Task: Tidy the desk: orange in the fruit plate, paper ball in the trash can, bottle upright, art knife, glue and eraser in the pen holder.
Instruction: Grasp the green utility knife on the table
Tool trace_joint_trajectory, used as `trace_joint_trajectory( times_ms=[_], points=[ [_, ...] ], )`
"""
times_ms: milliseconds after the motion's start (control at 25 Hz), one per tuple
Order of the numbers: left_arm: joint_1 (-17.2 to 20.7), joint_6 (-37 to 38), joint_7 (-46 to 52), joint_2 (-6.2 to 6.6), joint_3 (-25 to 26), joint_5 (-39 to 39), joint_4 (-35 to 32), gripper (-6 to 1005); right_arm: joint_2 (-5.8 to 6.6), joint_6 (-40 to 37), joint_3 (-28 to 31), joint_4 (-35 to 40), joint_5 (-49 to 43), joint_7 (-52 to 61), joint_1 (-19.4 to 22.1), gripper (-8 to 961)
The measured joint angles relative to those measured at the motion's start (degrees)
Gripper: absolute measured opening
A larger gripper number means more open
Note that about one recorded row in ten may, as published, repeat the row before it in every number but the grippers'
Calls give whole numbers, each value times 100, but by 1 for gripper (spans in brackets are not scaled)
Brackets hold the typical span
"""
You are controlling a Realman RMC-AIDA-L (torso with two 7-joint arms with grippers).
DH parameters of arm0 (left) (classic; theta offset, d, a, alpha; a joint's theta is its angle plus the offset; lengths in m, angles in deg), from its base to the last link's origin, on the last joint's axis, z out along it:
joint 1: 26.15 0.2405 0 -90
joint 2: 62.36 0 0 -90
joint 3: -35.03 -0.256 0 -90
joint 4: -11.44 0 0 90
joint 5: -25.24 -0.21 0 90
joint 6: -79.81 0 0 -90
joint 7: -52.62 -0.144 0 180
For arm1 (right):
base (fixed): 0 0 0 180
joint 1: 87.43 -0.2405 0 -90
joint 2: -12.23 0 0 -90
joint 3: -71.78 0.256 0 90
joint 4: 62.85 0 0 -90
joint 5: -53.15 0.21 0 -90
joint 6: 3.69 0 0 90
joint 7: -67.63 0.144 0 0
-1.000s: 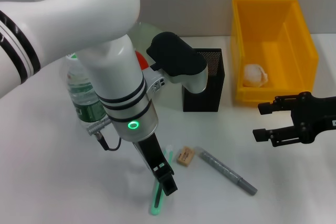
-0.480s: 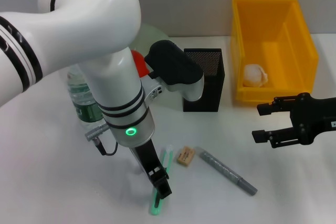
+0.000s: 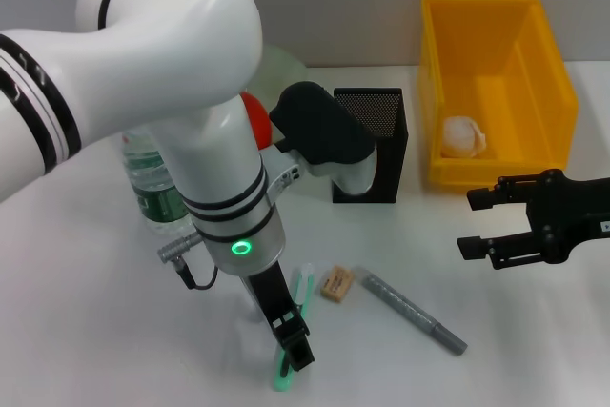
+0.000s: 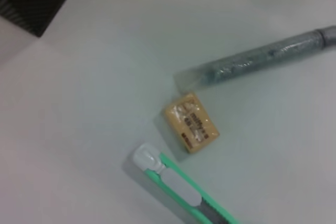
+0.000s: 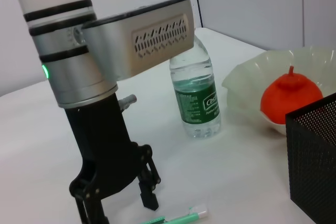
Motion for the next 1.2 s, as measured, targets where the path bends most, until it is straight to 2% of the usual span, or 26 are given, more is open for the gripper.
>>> trace_joint_trajectory(
  times_ms=[1200],
  points=[
    [9, -171, -80, 0, -261, 81, 40, 750, -53, 17, 10, 0, 1, -74, -3, 788]
  ],
)
